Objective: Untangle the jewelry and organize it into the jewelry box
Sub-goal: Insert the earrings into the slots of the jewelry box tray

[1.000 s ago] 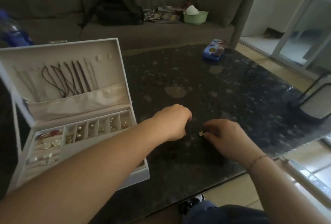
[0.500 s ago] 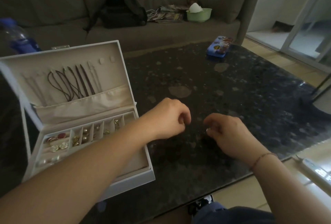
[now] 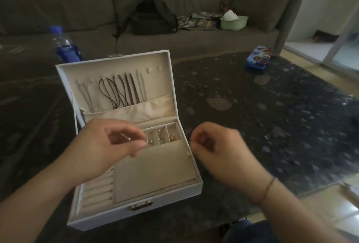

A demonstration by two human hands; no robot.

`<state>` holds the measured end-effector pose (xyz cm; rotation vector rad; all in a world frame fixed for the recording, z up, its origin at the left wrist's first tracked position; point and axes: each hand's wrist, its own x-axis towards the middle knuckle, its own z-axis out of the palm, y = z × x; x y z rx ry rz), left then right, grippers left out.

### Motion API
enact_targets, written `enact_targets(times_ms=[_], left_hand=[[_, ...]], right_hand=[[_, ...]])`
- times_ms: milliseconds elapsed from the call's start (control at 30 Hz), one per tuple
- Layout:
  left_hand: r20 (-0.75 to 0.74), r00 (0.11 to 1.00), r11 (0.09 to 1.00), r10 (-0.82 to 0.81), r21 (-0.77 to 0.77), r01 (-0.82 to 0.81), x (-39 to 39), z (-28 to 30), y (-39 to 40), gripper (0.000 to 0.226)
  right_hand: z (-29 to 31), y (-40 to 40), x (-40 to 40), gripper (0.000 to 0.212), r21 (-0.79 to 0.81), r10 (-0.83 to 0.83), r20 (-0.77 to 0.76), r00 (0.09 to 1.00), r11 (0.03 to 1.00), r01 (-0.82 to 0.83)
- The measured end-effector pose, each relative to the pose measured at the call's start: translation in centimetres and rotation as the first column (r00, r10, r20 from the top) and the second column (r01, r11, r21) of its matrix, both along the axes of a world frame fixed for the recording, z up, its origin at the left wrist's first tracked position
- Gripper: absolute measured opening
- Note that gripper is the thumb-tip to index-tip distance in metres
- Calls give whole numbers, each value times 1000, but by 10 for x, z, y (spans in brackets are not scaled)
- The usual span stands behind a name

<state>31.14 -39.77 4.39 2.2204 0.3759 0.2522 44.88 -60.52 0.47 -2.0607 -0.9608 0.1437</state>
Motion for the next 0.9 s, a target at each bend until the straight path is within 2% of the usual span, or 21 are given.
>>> enact_targets(times_ms=[133, 233, 300, 333, 400, 500, 633, 700, 800, 900], left_hand=[[46, 997, 996, 59, -68, -56, -23, -14, 13, 26], [67, 991, 982, 119, -156, -107, -42, -22, 20, 32], [69, 983, 969, 171, -191, -155, -55, -27, 26, 58], [79, 973, 956, 215, -222, -193, -59, -30, 29, 64], [128, 953, 938, 275, -252, -237, -65, -33, 33, 50], [187, 927, 930, 326, -239, -279, -72, -34, 37, 18], [181, 922, 934, 343, -171, -314, -77, -35, 43, 9], [174, 924, 936, 340, -161, -314, -79, -39, 48, 9], [196, 927, 939, 321, -197, -283, -82, -44, 56, 6], [209, 941, 958, 266, -165, -234, -85, -49, 60, 12]], right_hand=[[-1, 30, -38, 13, 6, 249, -26, 968, 969, -249], [-2, 49, -43, 25, -36, 271, -79, 959, 961, -274], [-1, 60, -46, 21, -14, 265, -165, 950, 963, -271], [0, 65, -48, 18, 19, 263, -237, 935, 964, -266], [1, 73, -52, 15, 68, 262, -373, 890, 964, -256], [5, 85, -60, 9, 92, 296, -482, 825, 953, -288], [10, 99, -72, 5, 65, 300, -606, 736, 942, -331], [12, 108, -77, 6, 17, 286, -586, 758, 940, -342], [13, 121, -80, 6, -23, 267, -447, 854, 951, -309], [10, 129, -80, 8, -33, 239, -432, 870, 959, -280]])
